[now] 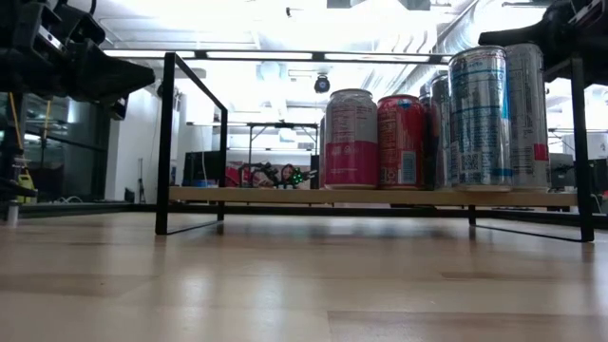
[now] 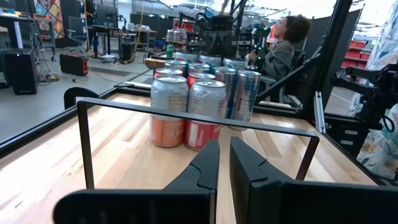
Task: Place canned beverage on shelf
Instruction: Return to Home Position
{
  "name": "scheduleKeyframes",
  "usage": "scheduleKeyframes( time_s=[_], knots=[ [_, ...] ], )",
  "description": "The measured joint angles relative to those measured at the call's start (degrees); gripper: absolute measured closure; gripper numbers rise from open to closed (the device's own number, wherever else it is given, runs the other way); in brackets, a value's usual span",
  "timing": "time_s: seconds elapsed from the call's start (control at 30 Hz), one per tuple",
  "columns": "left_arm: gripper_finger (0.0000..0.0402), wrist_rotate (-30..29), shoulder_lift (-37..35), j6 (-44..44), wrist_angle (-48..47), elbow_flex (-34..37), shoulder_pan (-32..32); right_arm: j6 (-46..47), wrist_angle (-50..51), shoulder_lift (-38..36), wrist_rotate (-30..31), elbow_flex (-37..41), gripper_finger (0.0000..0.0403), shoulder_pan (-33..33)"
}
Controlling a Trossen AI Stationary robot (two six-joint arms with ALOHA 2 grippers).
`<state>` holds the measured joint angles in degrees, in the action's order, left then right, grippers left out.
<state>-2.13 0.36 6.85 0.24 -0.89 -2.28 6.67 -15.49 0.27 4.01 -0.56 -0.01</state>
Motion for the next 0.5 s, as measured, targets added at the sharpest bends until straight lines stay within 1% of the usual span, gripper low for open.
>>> scheduleKeyframes(
  time_s=[0.13,0.5],
  knots=[
    [0.0401,0.00,0.00,0.00,0.01,0.00,0.00,2.31,2.03,0.02,0.00,0.00,0.0403,0.00],
    [0.0401,0.00,-0.02,0.00,0.01,0.00,0.00,2.28,4.11,0.04,0.00,0.02,0.0403,0.00]
  ],
)
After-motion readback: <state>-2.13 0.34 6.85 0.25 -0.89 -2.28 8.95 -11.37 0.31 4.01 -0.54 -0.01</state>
